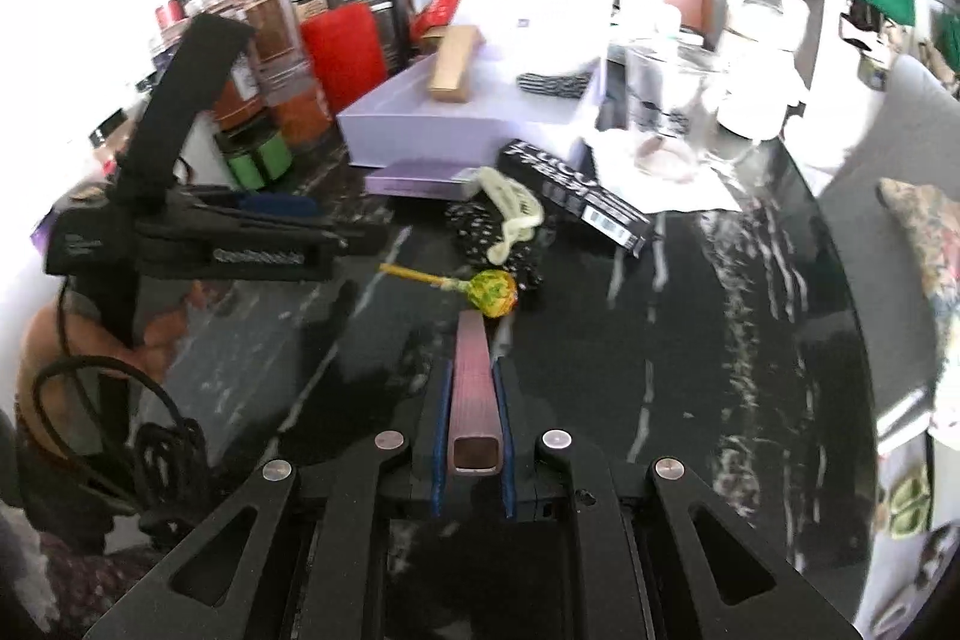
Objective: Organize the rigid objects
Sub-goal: 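Hold the pink nail file in the right tool while the left tool moves toward the yellow lollipop, then grasp the yellow lollipop stick with the left tool while the right tool holds the nail file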
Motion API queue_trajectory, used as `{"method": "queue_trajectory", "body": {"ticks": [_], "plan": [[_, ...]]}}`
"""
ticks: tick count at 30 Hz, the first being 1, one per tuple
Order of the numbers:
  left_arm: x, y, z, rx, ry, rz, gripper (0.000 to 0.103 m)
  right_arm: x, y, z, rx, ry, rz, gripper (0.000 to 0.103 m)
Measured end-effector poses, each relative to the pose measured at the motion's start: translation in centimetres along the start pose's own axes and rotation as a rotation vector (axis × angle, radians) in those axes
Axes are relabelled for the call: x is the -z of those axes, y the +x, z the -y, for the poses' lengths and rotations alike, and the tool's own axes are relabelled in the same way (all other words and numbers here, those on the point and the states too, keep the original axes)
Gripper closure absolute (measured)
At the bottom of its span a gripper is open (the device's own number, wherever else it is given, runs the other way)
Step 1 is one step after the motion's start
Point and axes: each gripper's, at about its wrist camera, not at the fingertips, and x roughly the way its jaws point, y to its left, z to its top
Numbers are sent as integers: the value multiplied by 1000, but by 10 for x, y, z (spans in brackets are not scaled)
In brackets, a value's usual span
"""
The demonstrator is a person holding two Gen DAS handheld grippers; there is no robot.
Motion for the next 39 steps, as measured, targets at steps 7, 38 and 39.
{"method": "queue_trajectory", "body": {"ticks": [7,38,39], "plan": [[3,13,23,84,45,-45,30,16,7,8,-19,21,-17,86],[-8,4,-8,4,-27,16,30,3,32,-2,-8,-10,-23,90],[-8,4,-5,8,-27,17,30,4,30,-1,0,-5,-21,90]]}}
